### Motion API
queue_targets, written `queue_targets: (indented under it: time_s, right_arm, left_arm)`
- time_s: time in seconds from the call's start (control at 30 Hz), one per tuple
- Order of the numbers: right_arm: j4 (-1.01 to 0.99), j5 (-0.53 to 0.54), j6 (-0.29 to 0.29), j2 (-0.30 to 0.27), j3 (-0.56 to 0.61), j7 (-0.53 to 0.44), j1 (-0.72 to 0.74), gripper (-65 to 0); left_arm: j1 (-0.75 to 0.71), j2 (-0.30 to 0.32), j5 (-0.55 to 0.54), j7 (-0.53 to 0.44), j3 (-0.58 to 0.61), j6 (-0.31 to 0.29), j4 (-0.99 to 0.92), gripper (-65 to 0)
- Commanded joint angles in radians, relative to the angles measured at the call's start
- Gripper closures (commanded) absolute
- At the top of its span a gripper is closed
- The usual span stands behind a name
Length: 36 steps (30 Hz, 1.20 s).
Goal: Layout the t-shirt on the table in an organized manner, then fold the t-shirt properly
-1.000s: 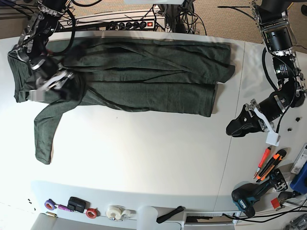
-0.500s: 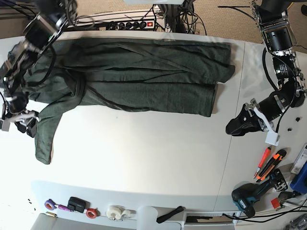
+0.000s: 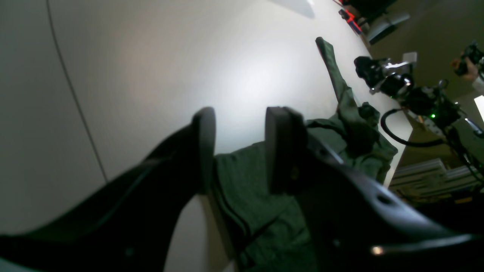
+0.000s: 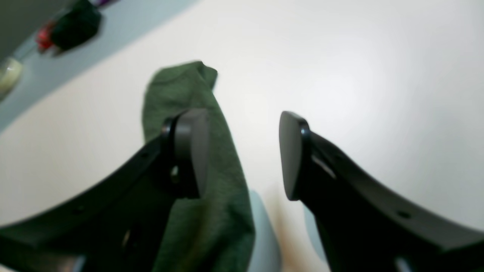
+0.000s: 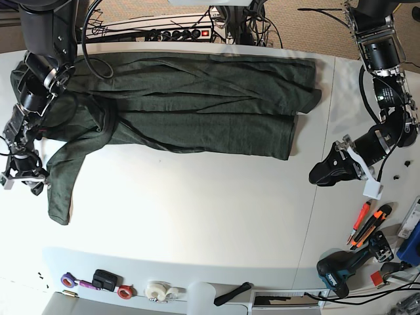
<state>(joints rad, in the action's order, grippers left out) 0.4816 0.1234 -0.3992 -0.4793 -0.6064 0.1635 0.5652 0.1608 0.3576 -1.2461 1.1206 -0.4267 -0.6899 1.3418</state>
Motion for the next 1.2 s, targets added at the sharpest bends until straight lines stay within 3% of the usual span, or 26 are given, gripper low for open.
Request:
queue_targets:
  time_s: [0.0,0.3,0.47,0.53,0.6,0.63,0.7,0.77,0.83,0.9,1.17]
  right_arm:
    - [-0.002,-0.009,0.016,-0.015,0.000,-0.032,0.022,-29.2]
    - [-0.038,-0.038,0.029,0.045,0.000,-0.031,-0.003,-29.1]
    - [-0.038,-0.035,-0.019,0.079,0.016,-0.033,-0.003,-28.8]
    - [-0.038,-0.035,-0.020,0.085,0.034,-0.034,-0.003,-20.6]
    - [-0.038,-0.035,-0.021,0.086,0.053,-0.034,-0.003,-2.9]
    - [-0.037,-0.035,-0.021,0.085,0.061,-0.034,-0.003,0.0]
    - [-0.035,-0.034,-0.043,0.084,0.065,-0.035,-0.003,0.0]
    - [-0.017,-0.027,-0.153,0.082,0.061,-0.041,-0.009,0.0]
    - [0.045,0.039,-0.299,0.082,0.061,-0.040,-0.037,0.0]
    - [0.135,0.122,-0.299,0.087,0.061,-0.029,-0.078,0.0]
    - [0.631,0.512,-0.299,0.162,0.064,0.305,-0.323,0.0]
  left_arm:
    - [0.019,0.014,-0.028,-0.021,-0.006,-0.008,0.015,-20.8]
    - [0.019,0.014,-0.029,-0.021,-0.006,-0.008,0.015,-20.8]
    - [0.019,0.014,-0.029,-0.021,-0.006,-0.008,0.015,-20.8]
    - [0.019,0.014,-0.029,-0.021,-0.006,-0.008,0.015,-20.8]
    - [0.019,0.014,-0.028,-0.021,-0.006,-0.008,0.015,-20.8]
    - [0.019,0.014,-0.028,-0.021,-0.006,-0.008,0.015,-20.8]
    - [0.019,0.013,-0.028,-0.021,-0.006,-0.008,0.015,-20.8]
    - [0.019,0.013,-0.028,-0.021,-0.006,-0.008,0.015,-20.8]
    - [0.019,0.013,-0.028,-0.021,-0.006,-0.008,0.015,-20.8]
    - [0.019,0.013,-0.028,-0.022,-0.006,-0.008,0.015,-20.8]
    - [0.020,0.013,-0.032,-0.022,-0.006,-0.008,0.015,-20.8]
